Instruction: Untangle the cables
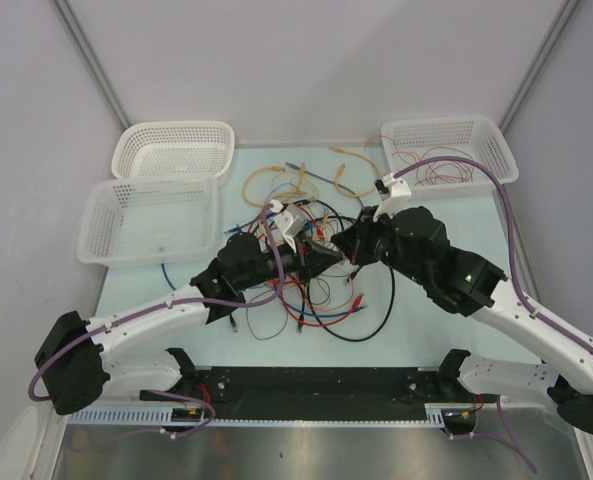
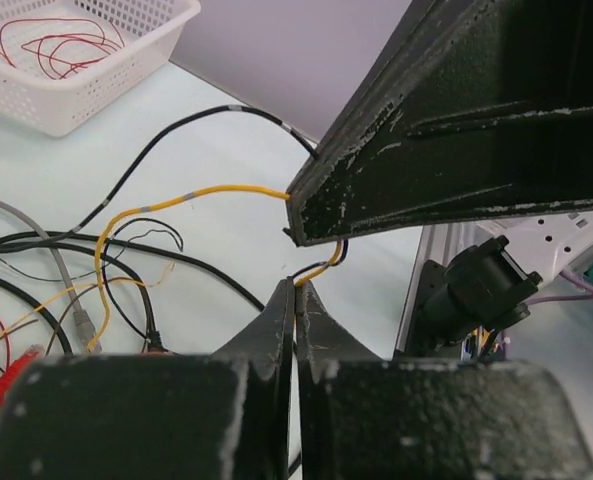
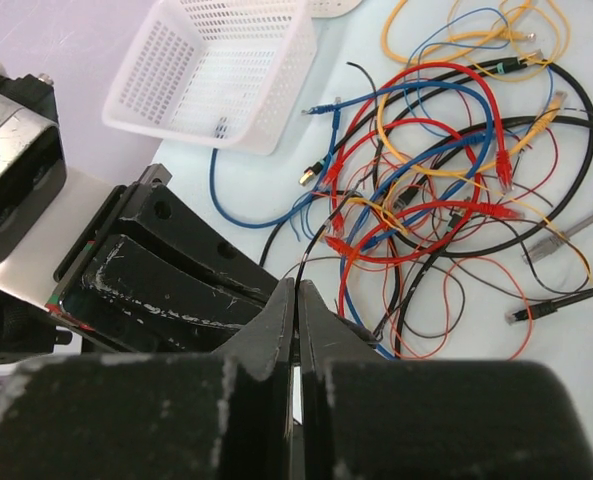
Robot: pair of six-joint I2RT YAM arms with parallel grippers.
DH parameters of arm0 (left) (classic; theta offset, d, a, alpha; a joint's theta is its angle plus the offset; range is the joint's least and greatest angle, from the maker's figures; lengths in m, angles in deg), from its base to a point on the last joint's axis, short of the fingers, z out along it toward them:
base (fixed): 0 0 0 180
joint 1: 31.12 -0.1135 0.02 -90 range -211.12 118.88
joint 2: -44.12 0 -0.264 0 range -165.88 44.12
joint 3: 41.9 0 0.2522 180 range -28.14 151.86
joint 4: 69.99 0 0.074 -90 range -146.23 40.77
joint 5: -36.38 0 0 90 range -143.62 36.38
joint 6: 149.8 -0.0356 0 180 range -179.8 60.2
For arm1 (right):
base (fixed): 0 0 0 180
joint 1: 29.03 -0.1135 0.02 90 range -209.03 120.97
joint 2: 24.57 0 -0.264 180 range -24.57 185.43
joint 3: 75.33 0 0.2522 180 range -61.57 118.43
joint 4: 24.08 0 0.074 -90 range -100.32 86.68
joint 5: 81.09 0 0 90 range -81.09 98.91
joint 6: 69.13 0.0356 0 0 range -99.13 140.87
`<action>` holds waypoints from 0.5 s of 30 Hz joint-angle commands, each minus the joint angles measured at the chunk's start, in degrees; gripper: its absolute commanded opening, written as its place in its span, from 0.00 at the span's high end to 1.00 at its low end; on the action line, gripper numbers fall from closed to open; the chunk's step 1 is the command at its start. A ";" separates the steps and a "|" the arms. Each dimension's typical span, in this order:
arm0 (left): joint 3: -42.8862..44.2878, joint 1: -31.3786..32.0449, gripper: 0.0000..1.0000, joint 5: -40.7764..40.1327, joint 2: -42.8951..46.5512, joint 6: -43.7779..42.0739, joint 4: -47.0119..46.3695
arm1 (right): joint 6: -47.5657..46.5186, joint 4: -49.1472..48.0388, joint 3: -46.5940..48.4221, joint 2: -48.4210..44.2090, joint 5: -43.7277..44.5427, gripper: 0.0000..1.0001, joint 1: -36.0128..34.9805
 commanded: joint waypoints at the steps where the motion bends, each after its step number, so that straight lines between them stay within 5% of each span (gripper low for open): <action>1: 3.17 0.26 1.00 -1.70 5.19 -1.15 2.61 | -0.02 0.56 2.65 -1.68 1.88 0.72 -0.05; 4: 3.96 0.26 1.00 -7.75 12.39 -2.56 11.12 | -0.81 2.31 2.65 -2.47 4.52 0.28 -0.05; 7: 5.37 0.00 1.00 -14.87 18.72 -3.35 20.70 | -1.68 3.90 2.65 -3.00 7.59 0.15 -0.05; 15: 17.74 -2.28 1.00 -28.26 22.45 -1.86 39.00 | -4.06 5.22 2.30 -1.51 9.53 0.16 -0.14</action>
